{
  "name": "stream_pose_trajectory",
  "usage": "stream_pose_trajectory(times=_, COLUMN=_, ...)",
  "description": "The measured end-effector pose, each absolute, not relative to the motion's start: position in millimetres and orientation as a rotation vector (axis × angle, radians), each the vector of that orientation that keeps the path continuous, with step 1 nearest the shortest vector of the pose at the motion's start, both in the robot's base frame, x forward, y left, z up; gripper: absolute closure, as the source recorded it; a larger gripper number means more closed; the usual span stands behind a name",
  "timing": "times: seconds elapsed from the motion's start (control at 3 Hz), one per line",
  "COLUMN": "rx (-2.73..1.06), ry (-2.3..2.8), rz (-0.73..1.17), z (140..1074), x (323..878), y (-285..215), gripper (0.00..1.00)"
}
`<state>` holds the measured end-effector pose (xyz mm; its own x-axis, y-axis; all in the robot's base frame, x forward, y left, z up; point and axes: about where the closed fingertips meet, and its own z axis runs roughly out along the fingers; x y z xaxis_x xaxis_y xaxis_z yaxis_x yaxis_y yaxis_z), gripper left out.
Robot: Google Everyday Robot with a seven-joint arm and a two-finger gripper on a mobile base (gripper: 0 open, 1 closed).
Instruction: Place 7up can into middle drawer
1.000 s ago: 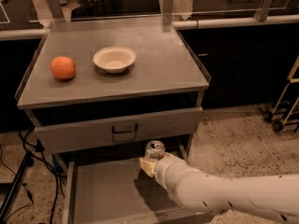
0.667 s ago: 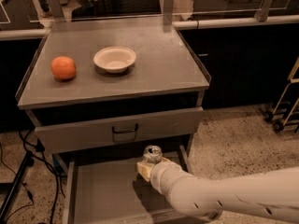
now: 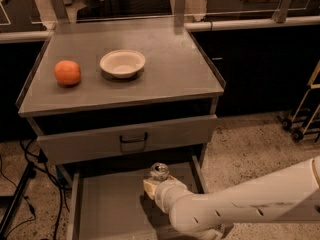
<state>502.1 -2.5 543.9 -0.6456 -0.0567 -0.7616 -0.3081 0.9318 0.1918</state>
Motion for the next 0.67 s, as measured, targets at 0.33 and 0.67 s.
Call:
stream_pose_trajectory(times=0.33, rx=-0.249, ry=2.282, rz=0.364, z=528.8, x=496.7, y=7.4, gripper=1.00)
stream_pose_trajectory(times=0.67, rx=-0.175, ry=2.285, rz=0.335, z=508.7, x=503.4, y=14.3, gripper=1.00)
